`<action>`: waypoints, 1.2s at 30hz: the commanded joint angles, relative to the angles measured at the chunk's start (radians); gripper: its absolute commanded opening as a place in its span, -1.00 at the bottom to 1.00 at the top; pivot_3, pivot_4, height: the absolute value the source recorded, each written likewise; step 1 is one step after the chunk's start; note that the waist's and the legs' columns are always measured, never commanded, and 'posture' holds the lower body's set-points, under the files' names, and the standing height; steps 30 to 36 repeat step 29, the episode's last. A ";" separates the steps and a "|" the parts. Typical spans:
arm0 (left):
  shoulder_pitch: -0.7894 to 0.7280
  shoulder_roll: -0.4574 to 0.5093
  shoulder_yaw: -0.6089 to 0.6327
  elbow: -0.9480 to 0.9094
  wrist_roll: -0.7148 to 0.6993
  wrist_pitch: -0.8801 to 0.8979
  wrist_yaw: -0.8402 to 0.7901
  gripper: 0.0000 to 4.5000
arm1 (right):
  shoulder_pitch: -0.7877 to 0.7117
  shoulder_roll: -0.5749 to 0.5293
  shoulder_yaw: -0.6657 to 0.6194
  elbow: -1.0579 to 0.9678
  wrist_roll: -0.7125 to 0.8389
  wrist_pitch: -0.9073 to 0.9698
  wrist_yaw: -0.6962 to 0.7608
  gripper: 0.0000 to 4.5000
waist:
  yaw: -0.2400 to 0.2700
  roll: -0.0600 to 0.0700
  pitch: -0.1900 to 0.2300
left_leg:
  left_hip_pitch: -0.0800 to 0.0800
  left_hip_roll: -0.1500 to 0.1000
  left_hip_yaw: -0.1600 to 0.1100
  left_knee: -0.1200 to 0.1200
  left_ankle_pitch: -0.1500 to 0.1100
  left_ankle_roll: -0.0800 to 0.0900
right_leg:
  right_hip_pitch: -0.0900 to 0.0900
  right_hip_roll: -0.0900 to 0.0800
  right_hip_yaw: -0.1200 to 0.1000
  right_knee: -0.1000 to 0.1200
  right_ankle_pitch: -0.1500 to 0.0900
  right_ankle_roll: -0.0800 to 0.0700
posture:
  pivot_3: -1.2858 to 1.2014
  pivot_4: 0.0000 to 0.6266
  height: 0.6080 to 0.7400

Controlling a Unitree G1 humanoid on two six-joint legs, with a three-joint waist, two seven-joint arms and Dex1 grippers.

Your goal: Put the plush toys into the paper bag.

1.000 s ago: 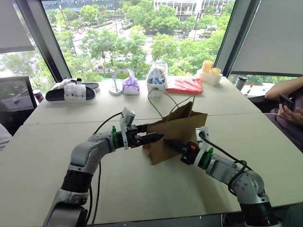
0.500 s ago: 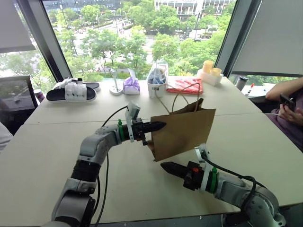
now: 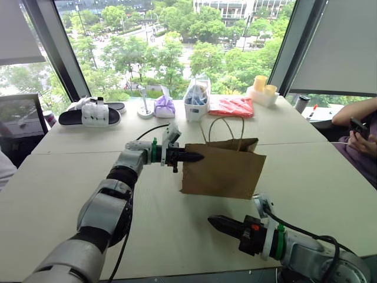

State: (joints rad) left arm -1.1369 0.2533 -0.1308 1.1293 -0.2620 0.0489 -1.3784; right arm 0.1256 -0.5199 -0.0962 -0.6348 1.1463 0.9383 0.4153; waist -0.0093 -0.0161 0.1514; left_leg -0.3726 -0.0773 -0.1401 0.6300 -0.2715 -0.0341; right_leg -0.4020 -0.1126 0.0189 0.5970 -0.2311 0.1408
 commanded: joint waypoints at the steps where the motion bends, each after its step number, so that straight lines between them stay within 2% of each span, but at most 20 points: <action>1: -0.051 0.001 0.041 0.026 0.023 -0.046 -0.011 0.29 | 0.009 0.003 -0.021 -0.048 0.027 -0.030 -0.015 -1.00 | -0.002 0.000 0.000 | 0.000 0.000 0.000 0.000 0.000 0.000 | 0.000 0.000 0.000 0.000 0.000 0.000 | 0.03 -0.52 1.00; 4: -0.049 0.026 0.057 0.019 0.041 -0.070 0.005 0.94 | -0.004 -0.006 -0.014 -0.031 0.016 -0.039 -0.011 -1.00 | -0.003 0.000 0.000 | 0.000 0.000 0.000 0.000 0.000 0.000 | 0.000 0.000 0.000 0.001 0.000 0.000 | 0.03 -0.52 1.00; 6: -0.038 0.053 0.076 -0.005 0.042 -0.067 0.012 0.94 | -0.018 -0.017 -0.013 -0.015 0.004 -0.042 -0.003 -1.00 | -0.005 0.000 0.000 | 0.001 0.000 0.000 0.000 0.000 0.000 | 0.000 0.000 0.000 0.001 0.000 0.000 | 0.03 -0.52 1.00; 9: 0.045 0.134 0.117 -0.139 0.007 -0.008 0.004 0.94 | -0.034 -0.051 -0.045 0.005 -0.028 -0.062 0.011 -1.00 | -0.008 0.000 0.000 | 0.001 0.001 0.000 0.000 0.000 0.000 | -0.001 0.000 0.000 0.002 0.000 0.000 | 0.03 -0.52 1.00; 13: 0.315 0.254 0.156 -0.580 -0.056 0.218 0.051 0.94 | -0.054 -0.084 -0.144 0.047 0.001 -0.084 0.026 -1.00 | -0.011 0.001 -0.001 | 0.002 0.002 0.000 -0.002 -0.001 0.002 | -0.002 0.000 0.001 0.002 0.000 0.000 | 0.03 -0.52 1.00; 16: 0.577 0.305 0.235 -0.979 -0.165 0.449 0.182 0.94 | -0.032 -0.144 -0.168 0.050 -0.027 -0.079 0.079 -1.00 | -0.006 0.001 -0.001 | 0.002 0.005 -0.001 -0.002 -0.001 0.002 | -0.002 0.000 0.002 0.002 0.000 0.000 | 0.03 -0.52 1.00; 21: 0.912 0.278 0.341 -1.501 -0.232 0.610 0.470 0.94 | 0.035 -0.189 -0.233 0.070 -0.016 -0.092 0.166 -1.00 | 0.024 0.000 0.000 | 0.000 0.005 -0.002 0.000 -0.002 0.003 | -0.001 -0.001 0.003 0.000 0.000 0.000 | 0.03 -0.52 1.00; 25: 1.148 0.162 0.369 -1.830 -0.359 0.779 0.705 0.94 | 0.110 -0.232 -0.252 0.066 -0.075 -0.106 0.242 -1.00 | 0.027 0.001 -0.001 | 0.005 0.004 0.000 0.000 -0.002 0.002 | 0.006 -0.002 0.003 -0.003 0.000 -0.001 | 0.03 -0.52 1.00; 29: 1.255 0.159 0.338 -1.889 -0.415 0.816 0.736 0.94 | 0.135 -0.233 -0.236 0.069 -0.108 -0.128 0.279 -1.00 | 0.025 0.001 -0.001 | 0.009 0.005 0.003 0.000 -0.002 0.002 | 0.009 -0.001 0.002 -0.003 -0.003 -0.003 | 0.03 -0.52 1.00; 36: 1.255 0.159 0.338 -1.889 -0.415 0.816 0.736 0.94 | 0.135 -0.233 -0.236 0.069 -0.108 -0.128 0.279 -1.00 | 0.025 0.001 -0.001 | 0.009 0.005 0.003 0.000 -0.002 0.002 | 0.009 -0.001 0.002 -0.003 -0.003 -0.003 | 0.03 -0.52 1.00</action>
